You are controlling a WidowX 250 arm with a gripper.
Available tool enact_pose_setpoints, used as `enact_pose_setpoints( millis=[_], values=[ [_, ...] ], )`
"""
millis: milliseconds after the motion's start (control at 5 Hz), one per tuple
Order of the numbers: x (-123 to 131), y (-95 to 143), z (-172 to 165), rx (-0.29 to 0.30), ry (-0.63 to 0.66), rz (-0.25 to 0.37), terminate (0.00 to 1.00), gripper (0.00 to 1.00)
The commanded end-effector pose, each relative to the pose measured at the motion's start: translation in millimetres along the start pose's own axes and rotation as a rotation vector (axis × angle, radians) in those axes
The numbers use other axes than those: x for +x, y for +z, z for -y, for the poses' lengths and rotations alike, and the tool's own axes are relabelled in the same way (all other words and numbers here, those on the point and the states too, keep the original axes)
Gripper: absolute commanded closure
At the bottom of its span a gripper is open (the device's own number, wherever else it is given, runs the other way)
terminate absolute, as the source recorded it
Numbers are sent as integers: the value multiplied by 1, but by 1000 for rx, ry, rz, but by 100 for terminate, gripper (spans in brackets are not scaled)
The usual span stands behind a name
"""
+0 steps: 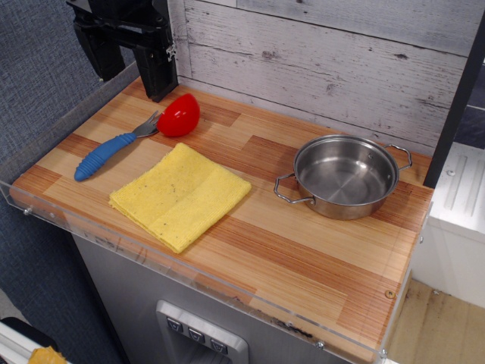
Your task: Place the blue fork on the yellow cloth.
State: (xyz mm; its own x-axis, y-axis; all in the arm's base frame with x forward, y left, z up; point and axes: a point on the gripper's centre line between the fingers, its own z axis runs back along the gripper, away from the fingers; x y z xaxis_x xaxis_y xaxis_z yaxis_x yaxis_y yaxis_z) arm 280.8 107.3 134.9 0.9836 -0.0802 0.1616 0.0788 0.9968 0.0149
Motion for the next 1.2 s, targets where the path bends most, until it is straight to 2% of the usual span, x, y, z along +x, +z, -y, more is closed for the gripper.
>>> enact_pose_setpoints(
  millis=[0, 200, 400, 600, 1000],
  values=[
    [0, 0, 0, 0, 0, 0, 0, 0],
    [-13, -11, -14, 29, 68, -31, 0, 0],
    [-19, -18, -23, 53, 86, -92, 0, 0],
    [-27, -25, -37, 65, 119, -108, 0, 0],
    [-34, -68, -67, 79, 23, -102, 0, 0]
  ],
)
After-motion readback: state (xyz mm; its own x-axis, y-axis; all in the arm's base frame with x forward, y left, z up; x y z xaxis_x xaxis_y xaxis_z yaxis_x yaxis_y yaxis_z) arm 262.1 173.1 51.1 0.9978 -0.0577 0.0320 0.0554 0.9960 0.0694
